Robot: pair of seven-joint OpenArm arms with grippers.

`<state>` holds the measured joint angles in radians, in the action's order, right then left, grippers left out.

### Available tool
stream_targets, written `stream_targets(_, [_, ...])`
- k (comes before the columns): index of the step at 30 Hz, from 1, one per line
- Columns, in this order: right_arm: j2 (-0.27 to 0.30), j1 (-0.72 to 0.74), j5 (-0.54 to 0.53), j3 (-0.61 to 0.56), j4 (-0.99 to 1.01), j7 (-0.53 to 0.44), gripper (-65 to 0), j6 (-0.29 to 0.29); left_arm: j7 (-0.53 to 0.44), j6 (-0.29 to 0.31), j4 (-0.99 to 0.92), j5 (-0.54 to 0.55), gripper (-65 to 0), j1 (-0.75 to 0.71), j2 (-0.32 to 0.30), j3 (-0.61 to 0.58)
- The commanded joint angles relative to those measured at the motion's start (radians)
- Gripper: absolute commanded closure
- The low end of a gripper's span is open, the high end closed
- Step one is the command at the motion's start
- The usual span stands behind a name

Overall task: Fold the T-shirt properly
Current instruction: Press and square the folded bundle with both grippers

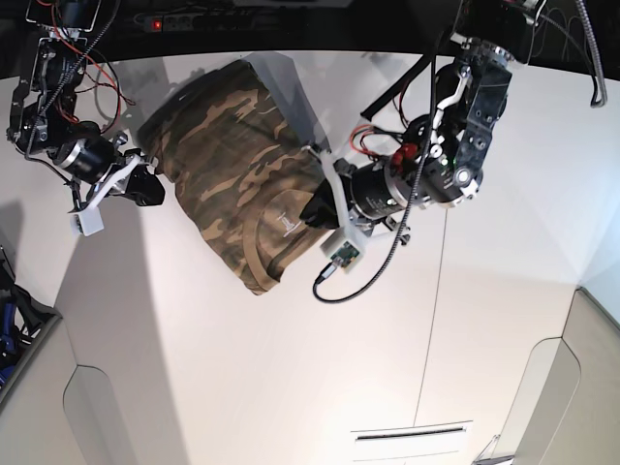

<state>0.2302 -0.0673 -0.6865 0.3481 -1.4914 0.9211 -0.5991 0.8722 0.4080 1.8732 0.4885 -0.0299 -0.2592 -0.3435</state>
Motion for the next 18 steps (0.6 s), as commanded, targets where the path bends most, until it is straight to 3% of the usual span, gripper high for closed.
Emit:
stream_targets(1, [0.024,0.011,-0.005,0.007,-0.017,-0.023,0.0,-0.007,-0.016,0.007,0.06,0.018,-8.4,-0.029,0.001,-0.002])
stream_targets(5, [0.055,0.008,0.001,0.008,-0.017,-0.024,0.0,-0.006,-0.017,0.008,0.136,0.059,-8.4,-0.164,0.007,-0.002])
stream_targets(9, [0.049,0.008,-0.011,0.006,-0.017,-0.023,0.0,-0.006,-0.031,0.034,0.107,0.041,-8.4,-0.245,0.042,-0.002])
stream_targets(18, [-0.004,-0.025,-0.093,0.003,-0.017,0.025,0.0,-0.008,-0.061,0.038,-0.011,-0.051,-8.4,-0.209,0.096,-0.002])
